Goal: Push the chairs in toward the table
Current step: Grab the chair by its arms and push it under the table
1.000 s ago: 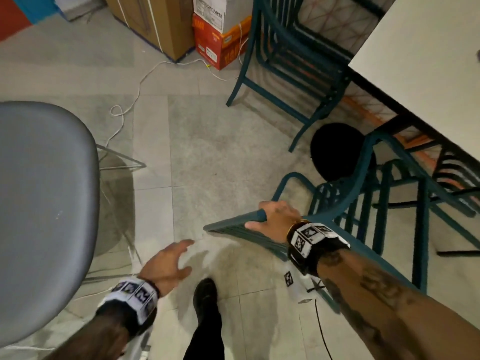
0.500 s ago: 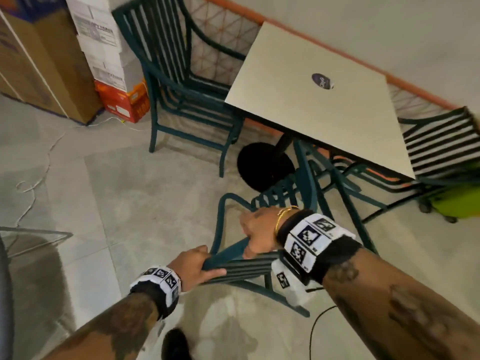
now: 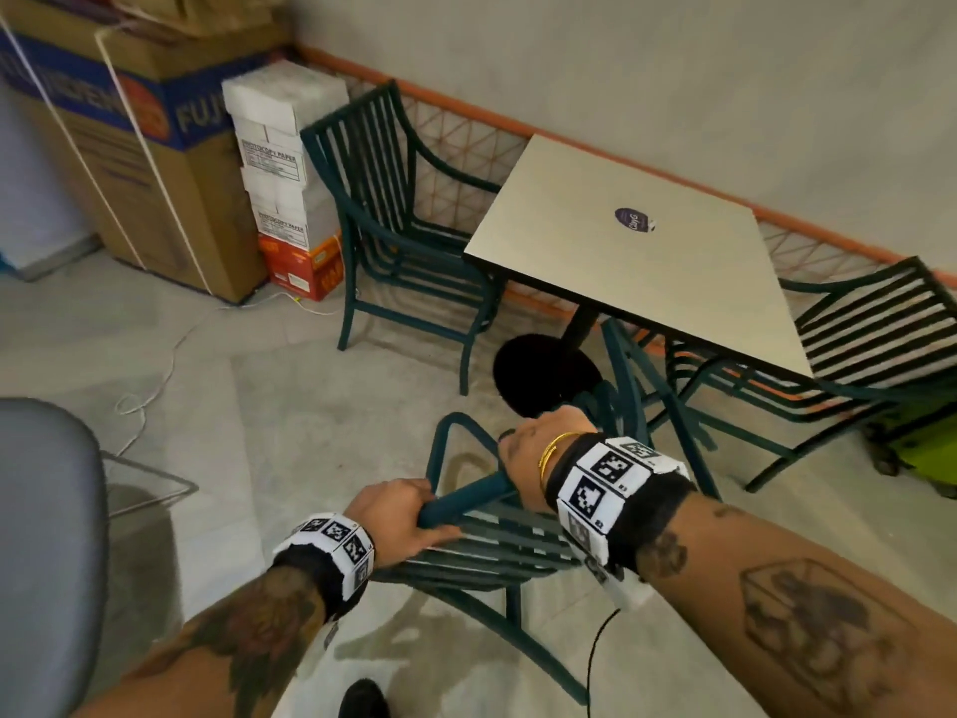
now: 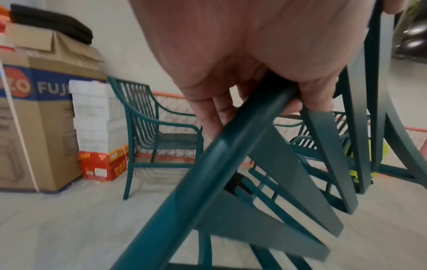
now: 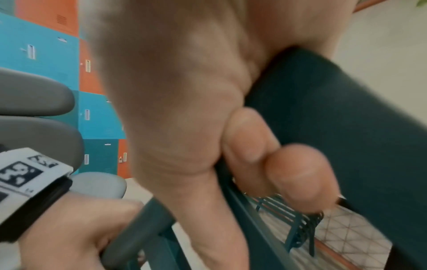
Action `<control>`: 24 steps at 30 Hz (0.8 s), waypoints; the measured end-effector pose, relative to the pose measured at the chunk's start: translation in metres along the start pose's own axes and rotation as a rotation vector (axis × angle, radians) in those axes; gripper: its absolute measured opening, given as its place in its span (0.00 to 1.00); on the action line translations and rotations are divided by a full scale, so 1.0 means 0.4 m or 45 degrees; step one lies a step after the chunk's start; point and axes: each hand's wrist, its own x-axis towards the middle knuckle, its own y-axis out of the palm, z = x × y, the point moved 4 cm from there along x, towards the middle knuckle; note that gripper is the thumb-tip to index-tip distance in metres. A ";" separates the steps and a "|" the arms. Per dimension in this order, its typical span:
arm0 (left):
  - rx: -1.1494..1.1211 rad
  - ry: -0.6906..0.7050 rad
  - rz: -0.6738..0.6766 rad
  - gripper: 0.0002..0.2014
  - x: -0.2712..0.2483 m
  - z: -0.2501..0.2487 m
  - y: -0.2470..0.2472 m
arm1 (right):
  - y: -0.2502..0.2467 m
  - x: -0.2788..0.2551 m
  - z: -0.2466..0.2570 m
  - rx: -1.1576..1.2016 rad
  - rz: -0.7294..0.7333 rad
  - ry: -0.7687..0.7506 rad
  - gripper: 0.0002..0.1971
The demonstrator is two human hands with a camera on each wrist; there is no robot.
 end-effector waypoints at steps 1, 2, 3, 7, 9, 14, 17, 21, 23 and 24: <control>0.041 0.010 -0.043 0.19 -0.010 -0.029 -0.014 | 0.005 -0.041 -0.021 0.002 -0.031 0.056 0.22; 0.082 0.026 -0.096 0.20 -0.022 -0.065 -0.031 | 0.013 -0.089 -0.046 0.011 -0.066 0.108 0.23; 0.134 0.050 -0.144 0.21 -0.035 -0.111 -0.048 | 0.028 -0.140 -0.072 0.025 -0.103 0.152 0.22; 0.421 0.210 -0.253 0.20 -0.094 -0.341 -0.074 | 0.181 -0.340 -0.185 0.162 -0.251 0.288 0.18; 0.591 0.287 -0.232 0.21 -0.122 -0.454 -0.047 | 0.300 -0.417 -0.223 0.235 -0.289 0.352 0.20; 0.791 0.355 -0.050 0.21 -0.183 -0.593 0.101 | 0.585 -0.494 -0.213 0.421 -0.297 0.383 0.20; 0.791 0.351 0.018 0.19 -0.211 -0.609 0.189 | 0.688 -0.515 -0.176 0.506 -0.335 0.362 0.14; 0.757 0.418 -0.007 0.15 -0.219 -0.663 0.281 | 0.807 -0.541 -0.179 0.607 -0.322 0.382 0.09; 0.706 0.424 -0.023 0.15 -0.224 -0.679 0.318 | 0.875 -0.551 -0.185 0.608 -0.299 0.418 0.09; 0.638 0.390 -0.020 0.17 -0.226 -0.670 0.332 | 0.910 -0.558 -0.187 0.607 -0.281 0.437 0.09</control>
